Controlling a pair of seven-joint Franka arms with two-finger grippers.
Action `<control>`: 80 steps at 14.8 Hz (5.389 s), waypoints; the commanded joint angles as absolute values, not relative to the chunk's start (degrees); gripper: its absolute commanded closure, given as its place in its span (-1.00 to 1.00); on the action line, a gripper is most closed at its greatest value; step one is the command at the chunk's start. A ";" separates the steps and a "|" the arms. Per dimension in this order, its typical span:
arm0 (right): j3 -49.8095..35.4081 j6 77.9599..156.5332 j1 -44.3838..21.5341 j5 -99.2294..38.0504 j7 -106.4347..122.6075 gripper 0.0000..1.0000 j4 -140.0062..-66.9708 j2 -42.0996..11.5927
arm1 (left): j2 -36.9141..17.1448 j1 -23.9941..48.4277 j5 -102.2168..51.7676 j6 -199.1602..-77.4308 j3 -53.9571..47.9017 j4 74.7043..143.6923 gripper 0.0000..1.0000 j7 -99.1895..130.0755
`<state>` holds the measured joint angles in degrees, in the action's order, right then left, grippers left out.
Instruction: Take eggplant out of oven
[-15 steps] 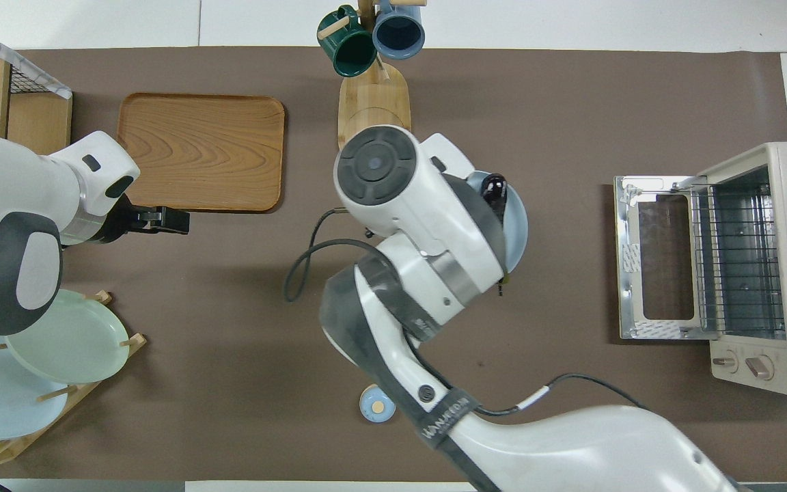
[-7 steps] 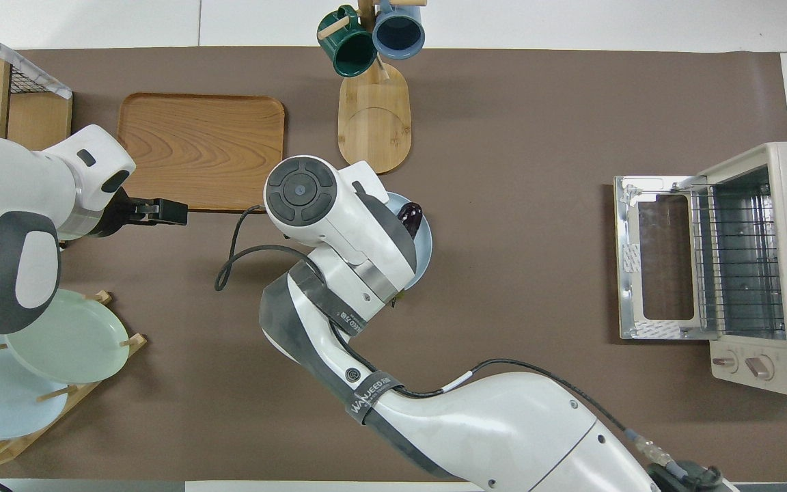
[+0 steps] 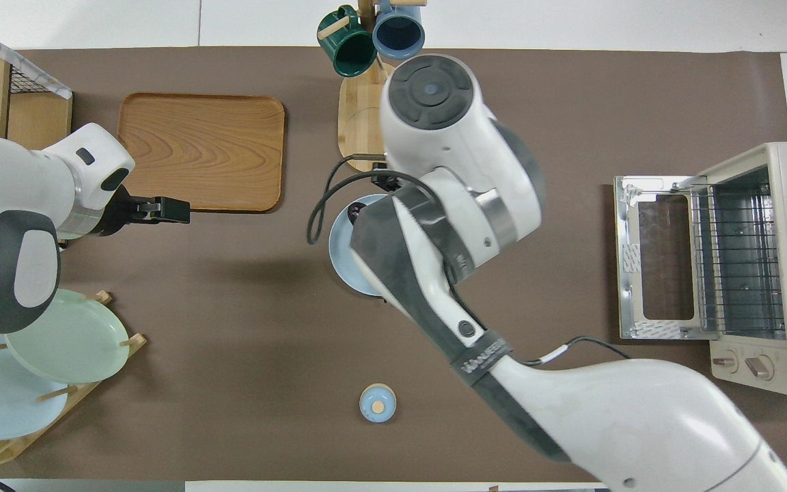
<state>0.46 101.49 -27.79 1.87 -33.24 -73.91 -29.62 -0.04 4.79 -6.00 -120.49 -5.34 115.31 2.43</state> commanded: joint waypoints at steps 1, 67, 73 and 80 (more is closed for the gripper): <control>-0.35 103.35 -21.20 4.56 -24.28 0.89 -90.65 -20.85 | -0.88 7.54 -7.56 -121.20 -5.71 114.44 -1.00 5.08; 2.99 90.96 -0.88 1.85 2.64 -1.00 -97.38 2.64 | -21.47 3.34 -5.45 -120.96 -4.66 93.51 -1.00 4.75; 2.99 90.79 -1.05 -0.35 2.72 -1.00 -96.50 2.46 | -5.56 3.16 -5.27 -101.90 -3.69 94.22 -1.00 4.83; 2.72 90.44 -1.67 -1.41 2.99 -1.00 -96.33 2.55 | 1.32 4.22 -0.89 -91.94 -3.51 98.18 -1.00 5.63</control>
<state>2.86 89.99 -1.91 -0.45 3.41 -96.04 2.00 0.21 3.39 -2.91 -92.25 -3.91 96.18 5.34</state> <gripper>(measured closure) 0.000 0.000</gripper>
